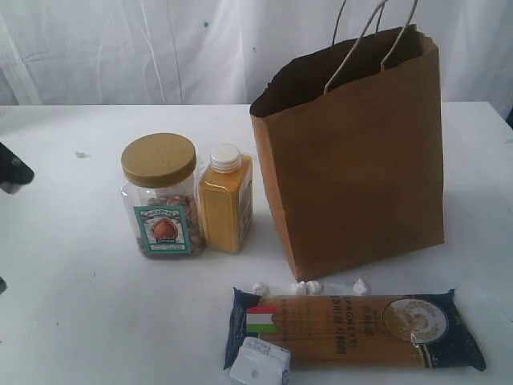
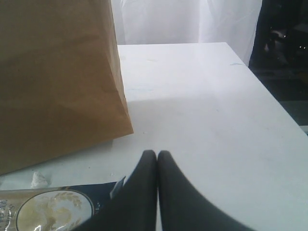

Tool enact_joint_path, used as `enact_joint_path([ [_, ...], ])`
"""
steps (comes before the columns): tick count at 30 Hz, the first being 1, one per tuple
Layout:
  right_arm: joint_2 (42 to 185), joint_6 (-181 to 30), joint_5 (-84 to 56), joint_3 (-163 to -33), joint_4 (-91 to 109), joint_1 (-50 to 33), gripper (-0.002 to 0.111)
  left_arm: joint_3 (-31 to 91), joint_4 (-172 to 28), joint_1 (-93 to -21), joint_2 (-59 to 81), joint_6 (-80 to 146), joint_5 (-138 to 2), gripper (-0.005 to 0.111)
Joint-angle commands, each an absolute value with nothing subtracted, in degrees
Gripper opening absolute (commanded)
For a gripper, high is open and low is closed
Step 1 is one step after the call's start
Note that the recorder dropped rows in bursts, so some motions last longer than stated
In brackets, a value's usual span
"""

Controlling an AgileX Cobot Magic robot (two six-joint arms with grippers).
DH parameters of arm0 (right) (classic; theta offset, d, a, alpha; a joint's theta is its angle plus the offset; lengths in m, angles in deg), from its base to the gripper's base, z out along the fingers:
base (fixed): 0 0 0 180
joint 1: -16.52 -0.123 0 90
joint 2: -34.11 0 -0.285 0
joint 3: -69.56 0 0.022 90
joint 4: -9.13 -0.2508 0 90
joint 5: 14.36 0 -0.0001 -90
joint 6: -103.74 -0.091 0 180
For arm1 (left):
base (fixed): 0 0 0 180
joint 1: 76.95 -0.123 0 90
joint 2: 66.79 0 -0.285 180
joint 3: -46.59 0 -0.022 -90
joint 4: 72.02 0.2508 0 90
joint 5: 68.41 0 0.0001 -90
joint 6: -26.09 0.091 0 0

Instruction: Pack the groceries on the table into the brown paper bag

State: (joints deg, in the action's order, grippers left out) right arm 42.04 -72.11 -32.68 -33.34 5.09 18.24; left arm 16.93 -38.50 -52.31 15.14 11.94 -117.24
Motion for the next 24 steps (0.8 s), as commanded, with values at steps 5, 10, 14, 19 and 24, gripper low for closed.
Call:
enact_joint_path([
  [5, 41.9, -72.0, -32.3, -33.2, 5.1, 18.1, 0.0, 10.8, -39.7, -52.8, 6.0, 2.4, -102.6, 0.0],
  [10, 41.9, -72.0, -32.3, -33.2, 5.1, 18.1, 0.0, 1.9, -24.0, -52.8, -4.3, -23.5, -94.1, 0.0],
  [14, 41.9, -72.0, -32.3, -33.2, 5.1, 18.1, 0.0, -8.9, -0.6, -52.8, -14.3, -57.7, -95.9, 0.0],
  [19, 41.9, -72.0, -32.3, -33.2, 5.1, 18.1, 0.0, -19.7, 13.8, -52.8, -26.6, -81.8, -99.2, 0.0],
  [24, 41.9, -72.0, -32.3, -33.2, 5.1, 18.1, 0.0, -23.3, 14.0, -52.8, -36.8, -79.4, -93.5, 0.0],
])
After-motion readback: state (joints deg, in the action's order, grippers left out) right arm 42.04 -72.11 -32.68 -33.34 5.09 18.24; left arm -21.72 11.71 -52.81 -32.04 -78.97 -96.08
